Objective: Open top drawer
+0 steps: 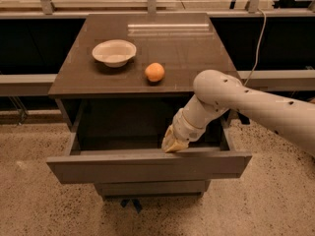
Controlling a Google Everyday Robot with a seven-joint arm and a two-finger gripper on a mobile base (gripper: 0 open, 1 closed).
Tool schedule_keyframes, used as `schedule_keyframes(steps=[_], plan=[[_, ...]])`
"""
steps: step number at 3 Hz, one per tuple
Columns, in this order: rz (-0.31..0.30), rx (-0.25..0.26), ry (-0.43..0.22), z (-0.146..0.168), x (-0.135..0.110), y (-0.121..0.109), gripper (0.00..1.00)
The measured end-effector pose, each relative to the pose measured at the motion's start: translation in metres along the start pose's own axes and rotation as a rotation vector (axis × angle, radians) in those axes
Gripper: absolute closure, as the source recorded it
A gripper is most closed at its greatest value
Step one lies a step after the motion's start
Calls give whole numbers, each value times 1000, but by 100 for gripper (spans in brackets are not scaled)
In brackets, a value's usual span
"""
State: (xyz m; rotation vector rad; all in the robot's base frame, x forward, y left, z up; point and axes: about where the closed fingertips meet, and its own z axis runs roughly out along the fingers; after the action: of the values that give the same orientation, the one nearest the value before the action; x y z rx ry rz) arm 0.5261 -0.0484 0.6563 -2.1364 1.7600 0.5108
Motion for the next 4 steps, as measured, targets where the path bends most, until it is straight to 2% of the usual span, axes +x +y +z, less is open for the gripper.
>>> schedule_keyframes(steps=[3,4], plan=[[-53,-115,-38,-16,-36,57,100],[-48,-151,-68,-18,-44,74,100]])
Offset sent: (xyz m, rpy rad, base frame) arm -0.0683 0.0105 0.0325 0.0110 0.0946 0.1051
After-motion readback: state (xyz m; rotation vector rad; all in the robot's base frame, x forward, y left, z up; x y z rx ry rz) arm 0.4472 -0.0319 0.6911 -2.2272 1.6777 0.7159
